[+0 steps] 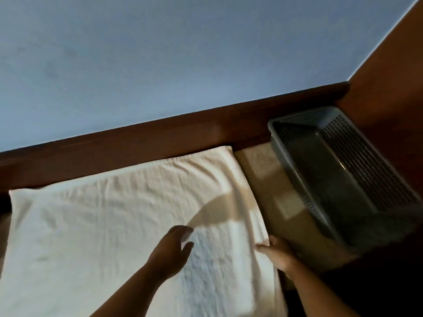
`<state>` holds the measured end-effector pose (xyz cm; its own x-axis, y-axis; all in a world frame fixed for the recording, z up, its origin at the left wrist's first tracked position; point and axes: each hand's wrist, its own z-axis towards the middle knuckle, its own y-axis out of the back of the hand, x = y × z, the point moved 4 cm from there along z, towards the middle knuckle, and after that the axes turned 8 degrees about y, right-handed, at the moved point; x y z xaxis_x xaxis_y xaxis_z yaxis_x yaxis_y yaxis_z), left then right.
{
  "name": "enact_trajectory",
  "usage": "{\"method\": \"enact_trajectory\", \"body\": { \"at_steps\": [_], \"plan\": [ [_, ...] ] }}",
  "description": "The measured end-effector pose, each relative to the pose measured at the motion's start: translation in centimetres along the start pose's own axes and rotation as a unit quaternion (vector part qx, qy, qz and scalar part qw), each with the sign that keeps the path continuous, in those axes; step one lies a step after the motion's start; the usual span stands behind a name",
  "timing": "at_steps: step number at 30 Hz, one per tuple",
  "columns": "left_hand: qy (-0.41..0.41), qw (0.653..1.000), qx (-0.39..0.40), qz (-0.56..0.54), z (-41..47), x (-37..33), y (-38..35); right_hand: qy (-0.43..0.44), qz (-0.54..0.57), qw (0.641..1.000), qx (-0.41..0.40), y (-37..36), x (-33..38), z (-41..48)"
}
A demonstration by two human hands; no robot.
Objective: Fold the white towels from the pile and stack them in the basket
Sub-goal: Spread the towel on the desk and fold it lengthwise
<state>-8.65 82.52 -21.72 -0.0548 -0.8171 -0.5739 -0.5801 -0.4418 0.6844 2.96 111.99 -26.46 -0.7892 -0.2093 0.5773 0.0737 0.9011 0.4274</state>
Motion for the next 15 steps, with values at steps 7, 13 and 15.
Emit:
{"method": "enact_trajectory", "body": {
  "at_steps": [7,13,15],
  "plan": [
    [-0.078,0.981,0.137,0.114,-5.7,-5.6,-9.5,0.005,0.049,0.998,-0.037,-0.5,-8.8,-7.2],
    [-0.092,0.937,0.218,0.257,-9.3,-8.1,-14.1,0.05,-0.001,0.99,-0.133,-1.8,-12.7,-11.8],
    [-0.101,0.926,0.228,0.283,-9.5,-7.8,-14.6,0.06,0.016,0.983,-0.17,-3.0,-13.9,-12.7]
  ]
}}
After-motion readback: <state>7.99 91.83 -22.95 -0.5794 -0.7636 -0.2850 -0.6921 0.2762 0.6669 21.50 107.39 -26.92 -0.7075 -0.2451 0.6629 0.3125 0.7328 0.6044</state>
